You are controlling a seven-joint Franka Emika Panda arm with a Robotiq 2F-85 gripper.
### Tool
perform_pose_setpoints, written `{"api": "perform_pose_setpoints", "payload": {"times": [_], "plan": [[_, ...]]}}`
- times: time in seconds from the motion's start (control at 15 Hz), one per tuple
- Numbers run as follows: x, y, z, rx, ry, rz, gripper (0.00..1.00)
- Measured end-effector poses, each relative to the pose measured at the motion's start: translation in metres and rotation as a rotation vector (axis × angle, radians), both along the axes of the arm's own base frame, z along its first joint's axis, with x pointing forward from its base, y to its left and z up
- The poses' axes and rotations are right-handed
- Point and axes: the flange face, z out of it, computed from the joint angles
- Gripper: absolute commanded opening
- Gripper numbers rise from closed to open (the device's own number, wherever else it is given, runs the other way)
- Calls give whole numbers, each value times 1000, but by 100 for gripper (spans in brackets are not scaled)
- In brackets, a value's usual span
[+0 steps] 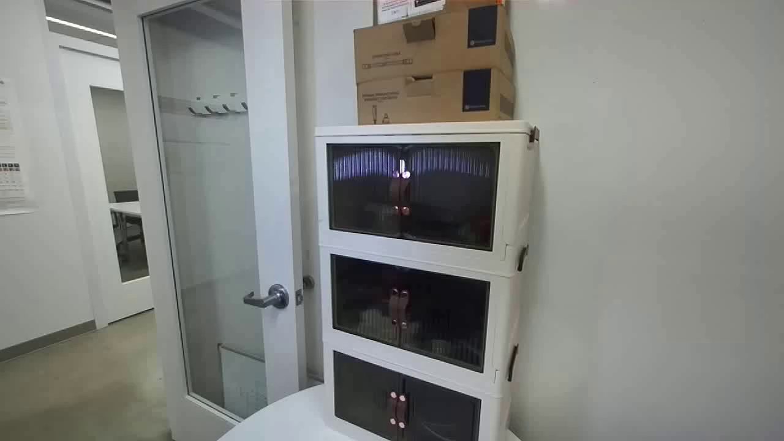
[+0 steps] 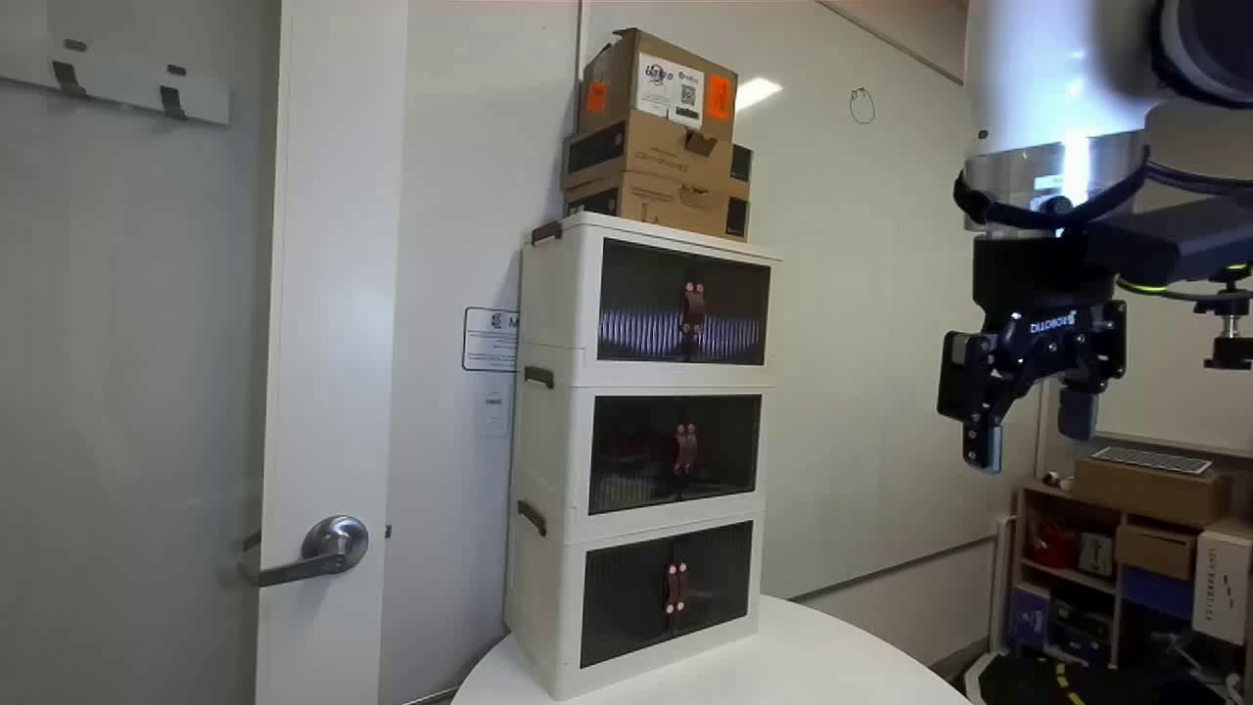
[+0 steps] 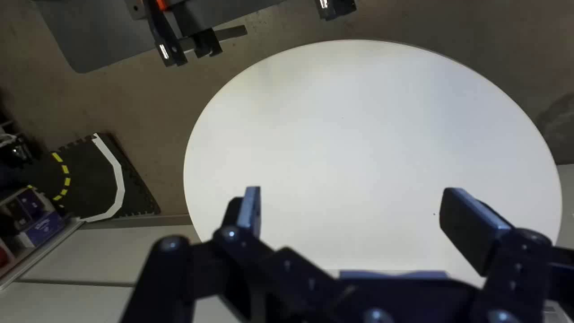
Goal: Open the top cabinet doors
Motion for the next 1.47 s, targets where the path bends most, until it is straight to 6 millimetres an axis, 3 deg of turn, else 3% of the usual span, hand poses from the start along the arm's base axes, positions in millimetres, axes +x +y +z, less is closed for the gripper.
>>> {"api": "perform_pose_setpoints", "payload": {"times": [0.4, 0.67, 1.07, 1.47], "plan": [[6, -8, 3, -4, -3, 2, 100], [31, -20, 9, -6, -11, 3, 100], [102, -25, 31, -28, 0, 30, 100], [187, -45, 85, 12, 1, 112, 100]]}}
